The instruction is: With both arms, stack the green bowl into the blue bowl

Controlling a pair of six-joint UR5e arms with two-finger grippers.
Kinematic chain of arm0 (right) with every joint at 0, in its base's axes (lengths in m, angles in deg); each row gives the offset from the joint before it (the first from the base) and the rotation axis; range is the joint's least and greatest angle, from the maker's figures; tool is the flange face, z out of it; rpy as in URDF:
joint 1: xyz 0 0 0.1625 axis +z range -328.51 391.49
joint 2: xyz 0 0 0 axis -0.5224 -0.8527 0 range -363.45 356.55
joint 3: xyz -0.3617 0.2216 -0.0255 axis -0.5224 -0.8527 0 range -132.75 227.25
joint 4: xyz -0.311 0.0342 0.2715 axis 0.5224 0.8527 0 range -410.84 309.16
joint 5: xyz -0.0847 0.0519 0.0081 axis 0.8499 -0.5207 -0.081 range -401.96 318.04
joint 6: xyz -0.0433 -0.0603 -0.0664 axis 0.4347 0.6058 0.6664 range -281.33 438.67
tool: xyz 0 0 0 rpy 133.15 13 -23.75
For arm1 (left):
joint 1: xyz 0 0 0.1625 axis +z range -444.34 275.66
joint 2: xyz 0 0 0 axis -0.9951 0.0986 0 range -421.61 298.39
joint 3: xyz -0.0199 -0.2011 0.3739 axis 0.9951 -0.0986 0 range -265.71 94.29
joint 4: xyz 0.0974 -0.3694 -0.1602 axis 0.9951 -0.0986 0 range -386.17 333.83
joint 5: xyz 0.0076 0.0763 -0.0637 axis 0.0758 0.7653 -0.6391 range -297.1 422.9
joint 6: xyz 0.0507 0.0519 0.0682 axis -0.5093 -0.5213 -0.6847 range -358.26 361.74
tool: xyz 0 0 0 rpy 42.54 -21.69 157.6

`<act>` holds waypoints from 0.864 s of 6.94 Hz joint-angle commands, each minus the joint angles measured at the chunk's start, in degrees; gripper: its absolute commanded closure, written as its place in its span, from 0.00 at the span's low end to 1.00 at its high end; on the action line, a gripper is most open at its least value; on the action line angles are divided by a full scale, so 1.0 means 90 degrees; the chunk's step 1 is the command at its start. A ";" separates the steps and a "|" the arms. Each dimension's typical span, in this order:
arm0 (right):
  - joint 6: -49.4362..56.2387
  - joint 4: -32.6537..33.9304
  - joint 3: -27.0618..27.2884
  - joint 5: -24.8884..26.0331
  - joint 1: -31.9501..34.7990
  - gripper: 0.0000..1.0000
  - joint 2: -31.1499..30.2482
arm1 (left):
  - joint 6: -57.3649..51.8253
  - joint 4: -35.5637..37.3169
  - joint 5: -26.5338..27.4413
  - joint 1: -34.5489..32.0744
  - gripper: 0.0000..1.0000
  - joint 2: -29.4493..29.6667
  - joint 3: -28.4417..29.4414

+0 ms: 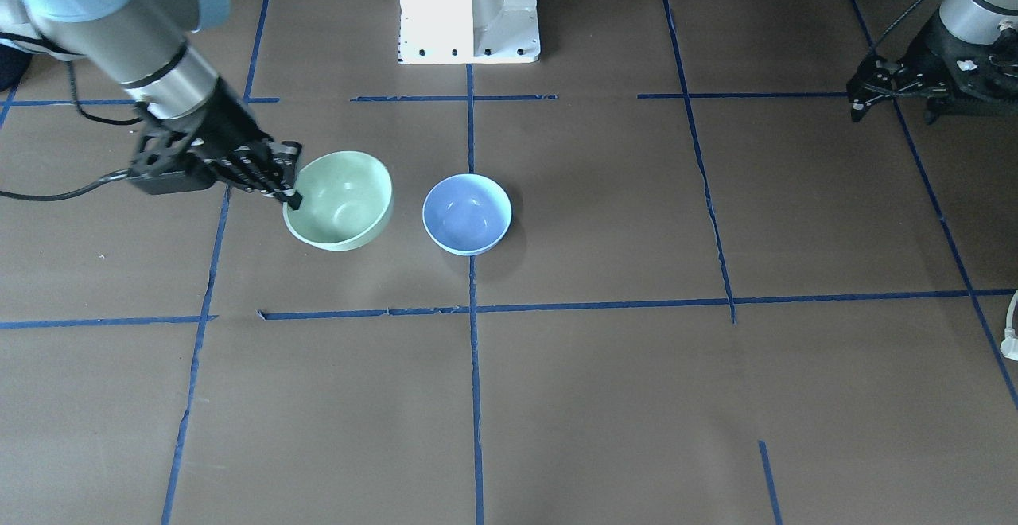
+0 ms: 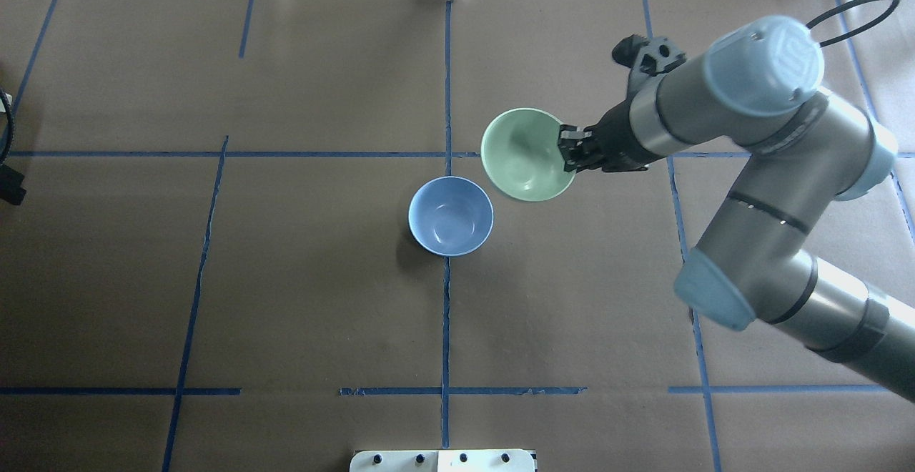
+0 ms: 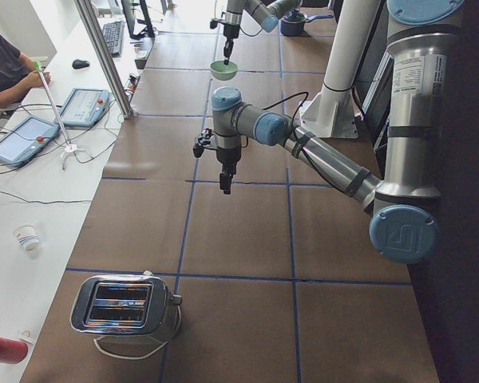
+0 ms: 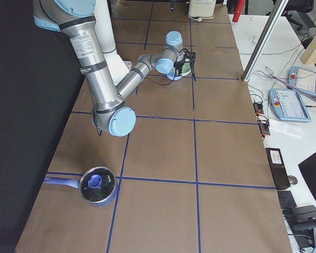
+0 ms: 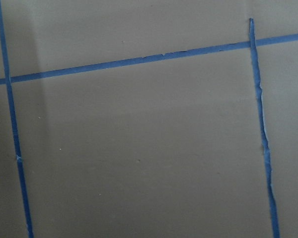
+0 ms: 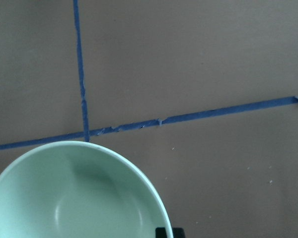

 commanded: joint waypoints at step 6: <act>-0.0601 0.0037 -0.0381 0.1412 -0.1250 0.98 0.0532 | 0.0015 -0.0026 0.0052 -0.0456 0.00 0.0311 0.0871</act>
